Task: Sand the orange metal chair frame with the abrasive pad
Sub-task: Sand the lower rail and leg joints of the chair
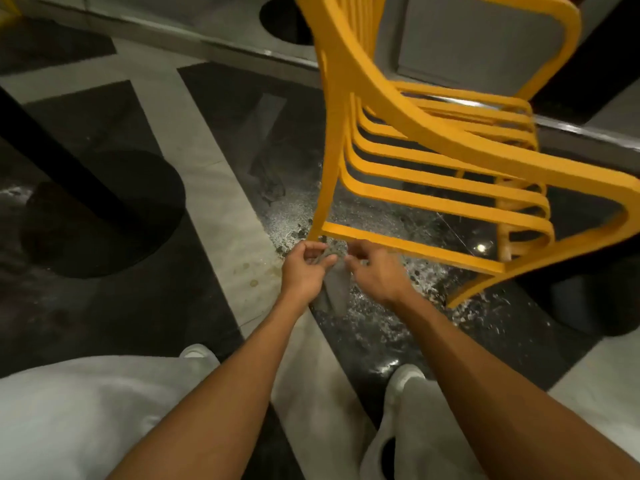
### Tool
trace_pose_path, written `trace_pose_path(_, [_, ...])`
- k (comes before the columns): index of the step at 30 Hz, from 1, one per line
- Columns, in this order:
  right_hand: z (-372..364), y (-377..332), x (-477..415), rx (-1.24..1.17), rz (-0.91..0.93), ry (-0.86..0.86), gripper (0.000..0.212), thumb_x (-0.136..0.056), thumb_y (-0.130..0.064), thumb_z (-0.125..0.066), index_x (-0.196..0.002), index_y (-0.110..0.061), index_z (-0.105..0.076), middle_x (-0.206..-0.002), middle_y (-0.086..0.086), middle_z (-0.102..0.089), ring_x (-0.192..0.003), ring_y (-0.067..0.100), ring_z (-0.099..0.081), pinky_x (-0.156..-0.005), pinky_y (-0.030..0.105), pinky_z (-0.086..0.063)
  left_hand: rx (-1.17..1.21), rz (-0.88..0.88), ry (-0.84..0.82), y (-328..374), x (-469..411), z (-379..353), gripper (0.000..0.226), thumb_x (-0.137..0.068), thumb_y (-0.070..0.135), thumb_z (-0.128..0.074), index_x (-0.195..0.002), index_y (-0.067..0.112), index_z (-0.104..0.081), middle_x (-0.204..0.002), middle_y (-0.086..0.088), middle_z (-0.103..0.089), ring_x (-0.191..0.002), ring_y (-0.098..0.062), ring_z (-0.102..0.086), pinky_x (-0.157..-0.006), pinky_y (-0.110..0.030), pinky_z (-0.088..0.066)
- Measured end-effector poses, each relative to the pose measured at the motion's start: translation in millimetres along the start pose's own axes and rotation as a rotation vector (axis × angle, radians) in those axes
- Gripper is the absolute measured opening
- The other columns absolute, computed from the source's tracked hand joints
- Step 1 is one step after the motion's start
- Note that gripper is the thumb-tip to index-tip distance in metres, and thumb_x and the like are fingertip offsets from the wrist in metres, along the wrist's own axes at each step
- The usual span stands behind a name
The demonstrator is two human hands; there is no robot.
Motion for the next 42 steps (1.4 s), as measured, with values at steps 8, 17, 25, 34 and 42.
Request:
trace_pose_path(8, [19.8,10.6,76.5,-0.366,-0.141,0.154,0.028,-0.1,-0.038,-0.069,-0.117,-0.016,-0.071,-0.105,0.0,-0.075,-0.095,0.016,-0.071,-0.077,0.029,-0.059,0.253,0.366,-0.253,53.0,67.4,-27.7,0.013,-0.097,0.008,-0.075,-0.108,0.007,-0.069,-0.104,-0.016,-0.075,-0.094,-0.028,-0.072,-0.08,-0.038,-0.063])
trace_pose_path(17, [52.2,34.3,132.9,-0.462,-0.184,0.382,0.009,-0.1,-0.023,-0.068,-0.107,-0.017,-0.065,-0.091,-0.002,-0.067,-0.082,0.015,-0.065,-0.068,0.031,-0.052,-0.126,0.234,-0.536,97.9,102.2,-53.2,0.016,-0.099,0.012,-0.073,-0.113,0.005,-0.076,-0.096,-0.006,-0.077,-0.083,-0.019,-0.069,-0.073,-0.03,-0.055])
trace_pose_path(25, [61.9,54.6,153.8,-0.358,-0.085,0.511,0.023,-0.1,-0.006,-0.058,-0.106,-0.028,-0.062,-0.068,-0.001,-0.059,-0.052,0.008,-0.05,-0.051,0.022,-0.042,-0.164,0.215,-0.479,69.5,110.5,-81.5,0.021,-0.088,0.012,-0.086,-0.106,0.007,-0.076,-0.1,-0.013,-0.08,-0.09,-0.026,-0.076,-0.082,-0.048,-0.066])
trace_pose_path(34, [1.5,63.9,94.1,-0.506,-0.085,0.442,0.032,-0.1,-0.041,-0.067,-0.128,-0.027,-0.071,-0.117,-0.016,-0.072,-0.106,-0.002,-0.064,-0.09,0.011,-0.047,-0.216,0.142,-0.243,45.7,58.2,-62.8,0.007,-0.084,0.016,-0.09,-0.087,0.018,-0.085,-0.09,-0.002,-0.082,-0.09,-0.023,-0.08,-0.087,-0.046,-0.066])
trace_pose_path(42, [-36.5,68.1,31.0,-0.578,-0.101,0.54,0.024,-0.096,-0.022,-0.071,-0.118,-0.024,-0.078,-0.107,-0.012,-0.078,-0.096,-0.001,-0.07,-0.085,0.015,-0.053,-0.128,0.276,-0.175,31.7,8.0,-55.7,0.014,-0.083,0.009,-0.089,-0.095,0.011,-0.083,-0.089,-0.004,-0.082,-0.086,-0.02,-0.079,-0.071,-0.032,-0.067])
Point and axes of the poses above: each hand's wrist, its own x-axis away from the middle knuckle, its own z-axis out of the back of the hand, y = z × x, the point moved 4 cm from there along -x, towards the middle knuckle
